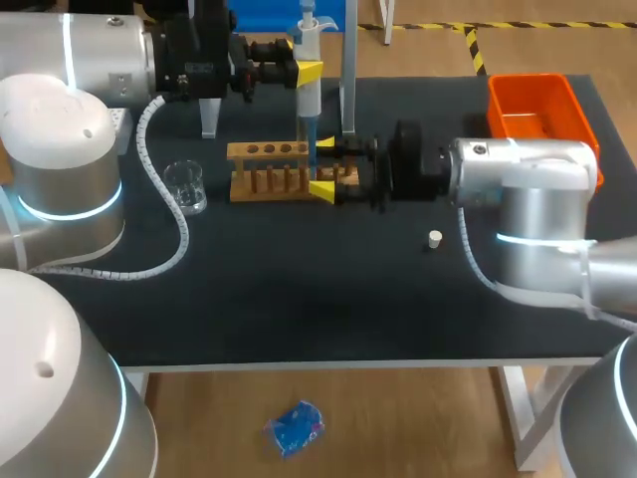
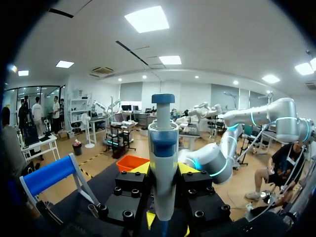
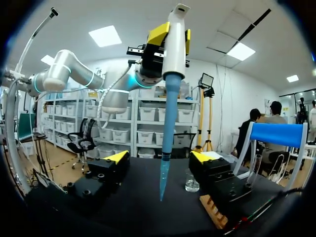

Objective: Invert the test tube, pick up the pipette, mount the tip to pipette, aspirate from beaker and dispense into the tube, eject the tip, return the pipette, and cap with the stopper.

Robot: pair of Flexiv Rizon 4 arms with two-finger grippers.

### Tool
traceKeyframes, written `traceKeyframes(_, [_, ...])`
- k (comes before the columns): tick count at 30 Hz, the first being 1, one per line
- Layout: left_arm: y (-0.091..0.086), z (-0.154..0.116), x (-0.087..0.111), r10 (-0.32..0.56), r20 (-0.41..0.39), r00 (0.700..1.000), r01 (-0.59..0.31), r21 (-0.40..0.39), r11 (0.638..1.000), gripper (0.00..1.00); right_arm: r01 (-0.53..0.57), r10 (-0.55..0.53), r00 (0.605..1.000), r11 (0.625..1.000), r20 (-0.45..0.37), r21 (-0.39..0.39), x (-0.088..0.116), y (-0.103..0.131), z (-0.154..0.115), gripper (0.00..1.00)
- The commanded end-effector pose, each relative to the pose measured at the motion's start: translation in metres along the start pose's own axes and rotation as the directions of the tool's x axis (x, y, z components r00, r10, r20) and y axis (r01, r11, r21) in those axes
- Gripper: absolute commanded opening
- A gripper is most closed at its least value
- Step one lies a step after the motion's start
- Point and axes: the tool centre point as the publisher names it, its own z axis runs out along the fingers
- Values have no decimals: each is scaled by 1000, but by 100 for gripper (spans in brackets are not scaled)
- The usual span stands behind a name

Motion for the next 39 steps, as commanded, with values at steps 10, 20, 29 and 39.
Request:
traceKeyframes(10, [0, -2, 0, 0, -2, 1000, 0, -1, 1000, 0, 35, -34, 999, 997, -5, 73, 2, -23, -39, 100])
traceKeyframes(20, [0, -2, 0, 0, -2, 1000, 0, -1, 1000, 0, 39, -37, 999, 991, -15, 131, 23, -61, -53, 100])
traceKeyframes(29, [0, -2, 0, 0, -2, 1000, 0, -1, 1000, 0, 45, -44, 999, 989, -8, 142, 24, -68, -54, 100])
traceKeyframes(39, [0, -2, 0, 0, -2, 1000, 0, -1, 1000, 0, 45, -44, 999, 989, -8, 142, 24, -68, -54, 100])
